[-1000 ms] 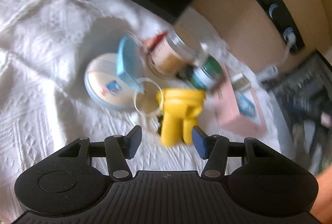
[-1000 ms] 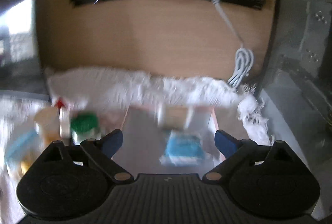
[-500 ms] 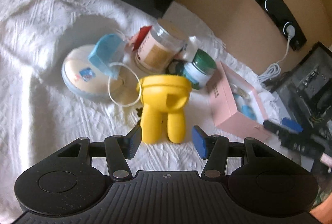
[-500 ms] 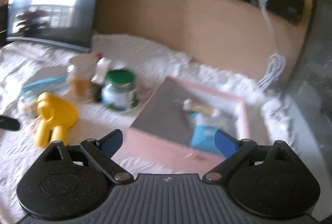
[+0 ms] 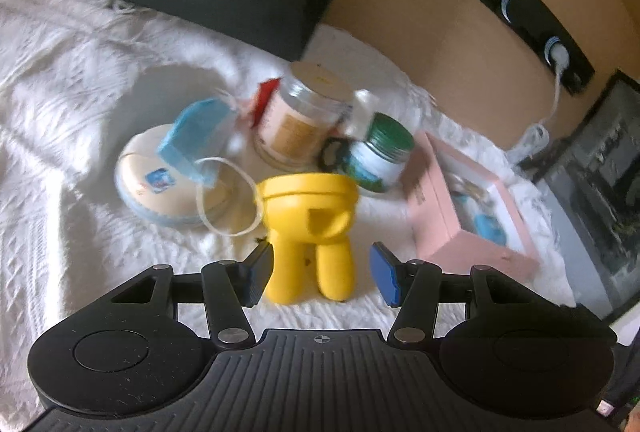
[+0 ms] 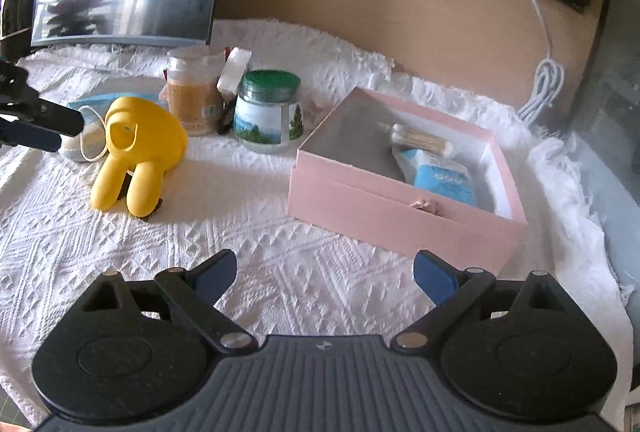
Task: Organize soft objects
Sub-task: 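Grasp the blue face mask with the left tool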
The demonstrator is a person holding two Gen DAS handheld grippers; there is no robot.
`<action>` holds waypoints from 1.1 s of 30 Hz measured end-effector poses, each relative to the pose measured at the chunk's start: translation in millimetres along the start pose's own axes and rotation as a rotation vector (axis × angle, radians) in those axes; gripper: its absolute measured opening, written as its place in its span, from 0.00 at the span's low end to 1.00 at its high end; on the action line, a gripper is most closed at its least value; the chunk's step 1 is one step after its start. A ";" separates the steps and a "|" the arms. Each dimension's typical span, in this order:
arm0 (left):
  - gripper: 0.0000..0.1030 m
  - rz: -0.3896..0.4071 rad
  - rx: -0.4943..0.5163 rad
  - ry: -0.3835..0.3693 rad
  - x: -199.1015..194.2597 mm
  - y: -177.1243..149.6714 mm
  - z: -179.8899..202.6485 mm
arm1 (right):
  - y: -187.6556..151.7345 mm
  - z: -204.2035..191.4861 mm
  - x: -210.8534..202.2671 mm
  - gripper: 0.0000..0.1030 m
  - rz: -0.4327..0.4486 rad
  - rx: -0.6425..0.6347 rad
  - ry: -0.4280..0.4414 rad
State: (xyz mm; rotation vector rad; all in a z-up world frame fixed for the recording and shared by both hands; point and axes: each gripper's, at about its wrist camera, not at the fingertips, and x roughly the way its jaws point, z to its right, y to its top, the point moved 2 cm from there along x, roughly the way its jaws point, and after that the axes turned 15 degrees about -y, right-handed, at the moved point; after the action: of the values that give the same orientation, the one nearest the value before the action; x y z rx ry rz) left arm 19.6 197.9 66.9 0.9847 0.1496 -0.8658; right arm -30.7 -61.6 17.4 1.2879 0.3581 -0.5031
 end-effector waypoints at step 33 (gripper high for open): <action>0.56 -0.229 0.002 0.322 109.4 121.1 -113.3 | -4.7 18.3 -6.3 0.93 0.000 0.011 0.012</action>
State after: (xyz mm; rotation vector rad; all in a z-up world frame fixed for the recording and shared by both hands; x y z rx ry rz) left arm 206.5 254.7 30.6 1.1193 0.5442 -0.9096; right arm -38.9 -79.2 21.4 1.3021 0.3660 -0.4978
